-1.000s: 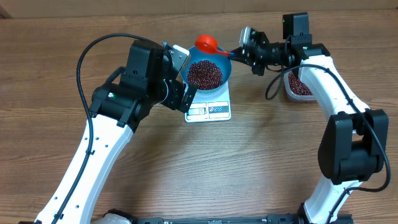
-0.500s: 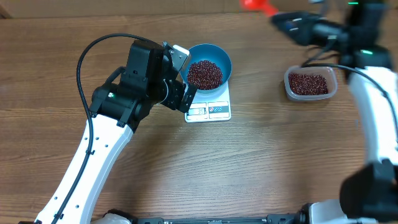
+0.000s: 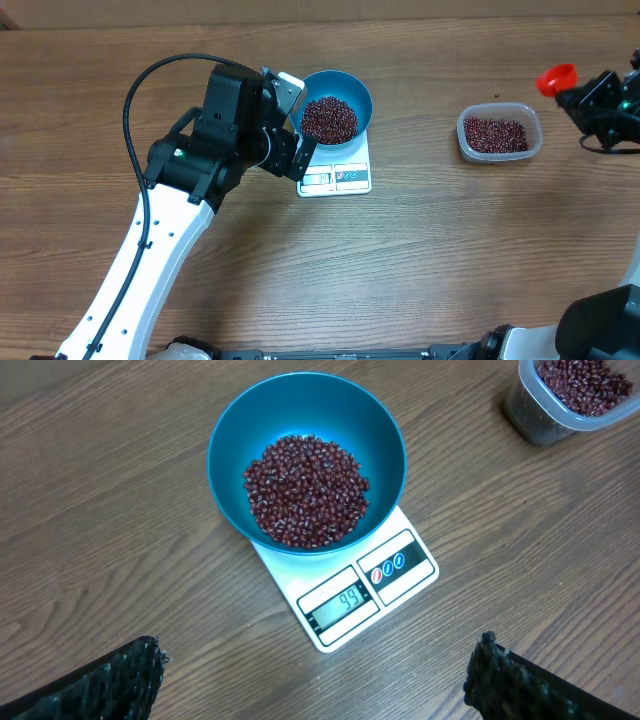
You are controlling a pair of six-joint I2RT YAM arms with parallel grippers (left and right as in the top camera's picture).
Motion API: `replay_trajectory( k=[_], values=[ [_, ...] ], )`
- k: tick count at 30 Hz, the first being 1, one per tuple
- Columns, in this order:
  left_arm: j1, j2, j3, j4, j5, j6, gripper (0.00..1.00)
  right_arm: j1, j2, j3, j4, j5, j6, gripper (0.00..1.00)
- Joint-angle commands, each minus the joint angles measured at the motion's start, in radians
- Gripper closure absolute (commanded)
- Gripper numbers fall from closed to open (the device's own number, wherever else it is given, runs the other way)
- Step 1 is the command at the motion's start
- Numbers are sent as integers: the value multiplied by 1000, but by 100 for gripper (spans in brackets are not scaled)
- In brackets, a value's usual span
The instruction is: Scoop item into bowl and weigh 150g on scale
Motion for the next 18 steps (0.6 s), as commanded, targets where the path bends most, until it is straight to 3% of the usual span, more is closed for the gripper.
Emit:
replay_trajectory(
  k=[1,3,9,18],
  values=[
    [5,-3,10,1,14,19,0,72,-10,6,-20,279,-341,96],
    [6,-3,10,2,14,19,0,149,-10,5,-56,400,-538,96],
    [6,-3,10,2,14,19,0,256,10,3,-78,434,-754,96],
    [5,-3,10,2,14,19,0,267,130,3,-121,443,-808,96]
  ],
)
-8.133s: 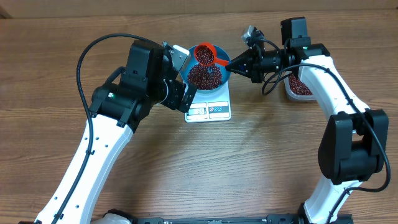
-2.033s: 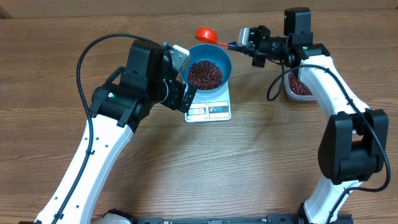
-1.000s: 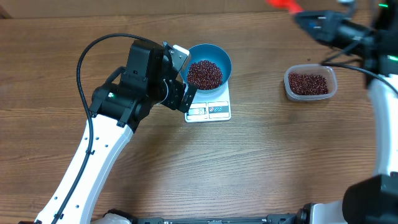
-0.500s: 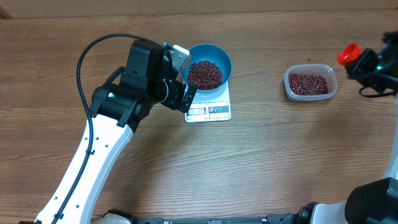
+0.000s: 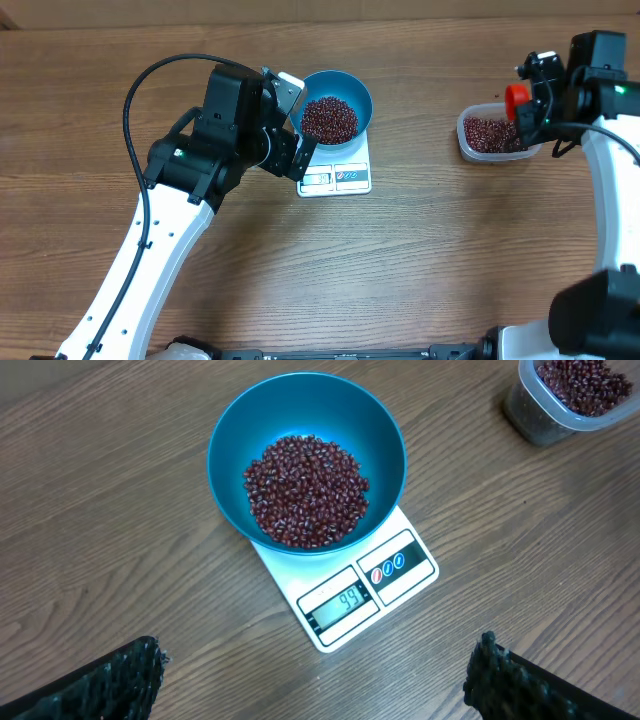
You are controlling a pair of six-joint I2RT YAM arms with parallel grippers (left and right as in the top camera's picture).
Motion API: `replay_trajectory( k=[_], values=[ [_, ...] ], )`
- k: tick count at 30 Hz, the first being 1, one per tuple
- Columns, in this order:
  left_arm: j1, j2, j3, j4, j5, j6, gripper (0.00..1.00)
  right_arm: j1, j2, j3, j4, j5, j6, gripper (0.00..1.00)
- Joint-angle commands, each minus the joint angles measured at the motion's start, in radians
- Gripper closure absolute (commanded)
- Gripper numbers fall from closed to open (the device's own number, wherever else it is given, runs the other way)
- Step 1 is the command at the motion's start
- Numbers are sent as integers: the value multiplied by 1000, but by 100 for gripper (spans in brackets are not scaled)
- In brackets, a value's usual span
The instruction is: Scoop item into bowl and weigh 150g on scale
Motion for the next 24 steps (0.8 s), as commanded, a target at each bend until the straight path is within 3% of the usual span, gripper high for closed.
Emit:
replay_trajectory(
  k=[1,17,24],
  values=[
    [5,-3,10,2,14,19,0,-2,62,3,-3,17,-45,96],
    [6,-3,10,1,14,19,0,-2,230,3,26,61,13,96],
    [6,-3,10,1,14,19,0,27,262,3,18,-73,8,96]
  ],
)
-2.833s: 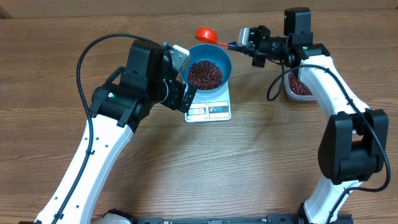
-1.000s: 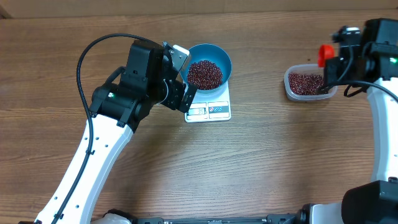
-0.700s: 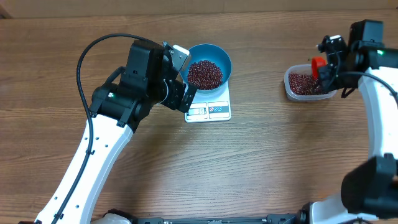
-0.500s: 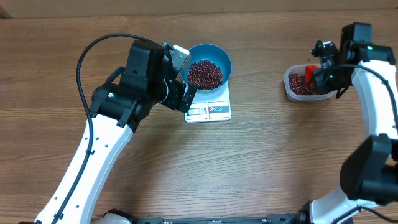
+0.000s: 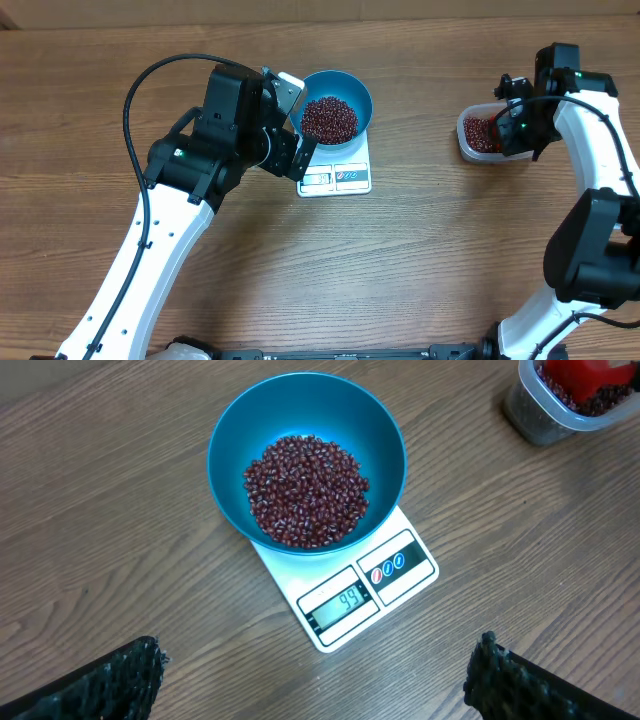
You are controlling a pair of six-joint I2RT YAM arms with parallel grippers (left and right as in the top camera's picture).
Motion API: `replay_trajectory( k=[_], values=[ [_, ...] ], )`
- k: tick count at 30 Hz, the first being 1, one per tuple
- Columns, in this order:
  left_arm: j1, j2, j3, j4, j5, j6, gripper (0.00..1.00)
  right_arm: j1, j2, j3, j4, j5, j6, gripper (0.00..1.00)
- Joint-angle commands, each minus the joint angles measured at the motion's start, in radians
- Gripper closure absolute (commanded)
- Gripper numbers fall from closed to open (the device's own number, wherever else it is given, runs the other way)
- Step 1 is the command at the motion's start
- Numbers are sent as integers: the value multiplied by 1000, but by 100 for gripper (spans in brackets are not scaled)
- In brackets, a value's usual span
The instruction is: Scoop item into bowl and weigh 150g on scale
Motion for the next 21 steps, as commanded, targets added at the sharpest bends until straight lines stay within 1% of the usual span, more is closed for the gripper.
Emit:
replay_trajectory(
  k=[1,5,9,21],
  values=[
    [6,-3,10,1,14,19,0,20,21,3,-2,-116,2,96],
    [6,-3,10,1,14,19,0,3,20,3,-8,-246,2,96],
    [5,-3,10,2,14,19,0,-39,21,3,-28,-391,-28,96],
    [5,-3,10,2,14,19,0,-173,21,1,-90,-571,-29,96]
  ],
)
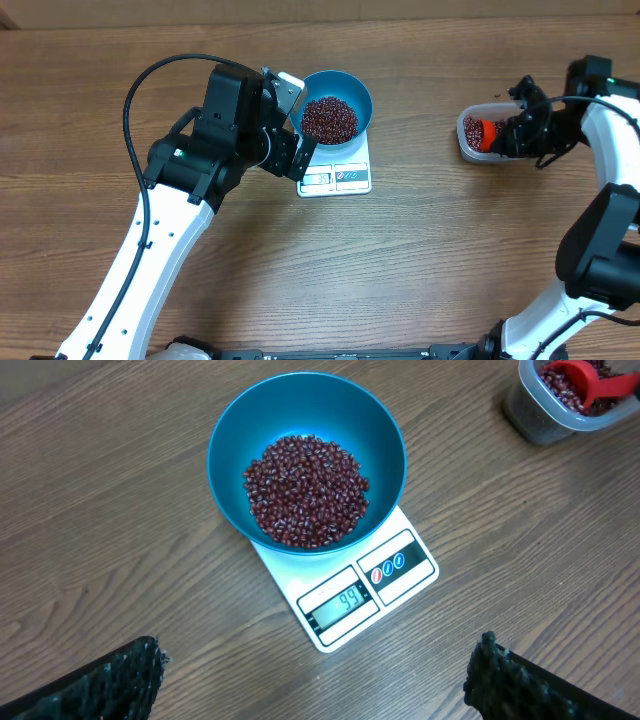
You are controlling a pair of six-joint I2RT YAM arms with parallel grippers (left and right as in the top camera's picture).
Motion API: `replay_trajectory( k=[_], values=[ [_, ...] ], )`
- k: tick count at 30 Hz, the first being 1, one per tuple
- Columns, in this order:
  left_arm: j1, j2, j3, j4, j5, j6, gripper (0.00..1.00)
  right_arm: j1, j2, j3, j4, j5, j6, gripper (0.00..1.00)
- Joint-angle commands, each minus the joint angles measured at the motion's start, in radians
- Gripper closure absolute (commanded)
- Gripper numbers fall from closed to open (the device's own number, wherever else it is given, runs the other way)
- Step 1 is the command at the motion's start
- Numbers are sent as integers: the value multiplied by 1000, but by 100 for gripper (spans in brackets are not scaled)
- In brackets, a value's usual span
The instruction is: Scoop item into bowl and weigh 150g on scale
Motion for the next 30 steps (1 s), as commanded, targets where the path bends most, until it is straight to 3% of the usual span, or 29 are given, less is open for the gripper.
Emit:
replay_trajectory(
  k=[1,15,30],
  values=[
    [5,-3,10,1,14,19,0,-33,2,1,-8,-147,-16,96],
    [5,-3,10,2,14,19,0,-120,2,-146,83,-319,-11,96],
    [6,-3,10,2,14,19,0,-262,2,-150,30,-496,-3,96]
  ],
)
